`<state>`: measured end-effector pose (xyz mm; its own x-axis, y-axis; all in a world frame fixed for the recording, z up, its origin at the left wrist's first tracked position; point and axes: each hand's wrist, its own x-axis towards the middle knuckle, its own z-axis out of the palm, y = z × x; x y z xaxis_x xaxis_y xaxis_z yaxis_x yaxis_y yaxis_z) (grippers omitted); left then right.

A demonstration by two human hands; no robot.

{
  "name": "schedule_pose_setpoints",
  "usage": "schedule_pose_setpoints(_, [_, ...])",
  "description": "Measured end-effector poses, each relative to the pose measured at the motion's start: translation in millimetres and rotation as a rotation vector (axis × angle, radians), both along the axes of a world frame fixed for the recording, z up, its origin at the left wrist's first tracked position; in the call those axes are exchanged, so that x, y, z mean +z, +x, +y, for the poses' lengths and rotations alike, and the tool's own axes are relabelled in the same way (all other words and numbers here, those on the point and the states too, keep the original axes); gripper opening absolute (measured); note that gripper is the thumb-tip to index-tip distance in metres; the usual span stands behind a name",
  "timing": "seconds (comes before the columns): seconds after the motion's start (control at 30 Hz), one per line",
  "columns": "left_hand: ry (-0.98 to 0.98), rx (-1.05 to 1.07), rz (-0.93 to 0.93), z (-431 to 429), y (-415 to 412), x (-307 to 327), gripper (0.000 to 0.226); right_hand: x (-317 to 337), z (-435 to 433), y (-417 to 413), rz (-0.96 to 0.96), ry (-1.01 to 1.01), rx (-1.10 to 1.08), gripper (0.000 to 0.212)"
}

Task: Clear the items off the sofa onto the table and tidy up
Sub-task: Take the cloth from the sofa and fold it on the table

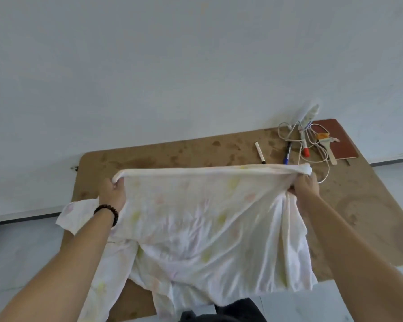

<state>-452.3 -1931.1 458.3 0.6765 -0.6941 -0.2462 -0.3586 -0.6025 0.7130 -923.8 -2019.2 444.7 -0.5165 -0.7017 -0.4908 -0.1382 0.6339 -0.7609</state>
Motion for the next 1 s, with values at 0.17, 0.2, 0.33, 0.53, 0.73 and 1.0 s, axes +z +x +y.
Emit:
schedule_pose_setpoints(0.17, [-0.296,-0.086,-0.333,-113.8,40.4,97.6,0.033,94.7,-124.5,3.3,0.395,-0.387,0.234,0.042])
schedule_pose_setpoints(0.2, [-0.353,-0.071,-0.320,-130.1,48.3,120.7,0.035,122.0,-144.4,4.4,0.435,-0.460,0.246,0.039])
schedule_pose_setpoints(0.33, [-0.632,-0.060,-0.439,-166.1,79.5,213.8,0.027,238.6,-195.7,7.2,0.520,-0.760,0.214,0.044])
schedule_pose_setpoints(0.53, [-1.045,-0.032,-0.505,-157.0,80.7,330.6,0.020,346.1,-179.5,12.4,0.521,-1.091,0.035,0.020])
schedule_pose_setpoints(0.73, [-1.139,-0.124,-0.549,-95.5,76.2,335.2,0.021,335.7,-105.9,23.7,0.561,-1.065,0.012,0.042])
schedule_pose_setpoints(1.0, [-0.542,-0.215,-0.397,23.1,56.3,132.8,0.018,159.7,16.7,34.5,0.491,-0.535,0.233,0.064])
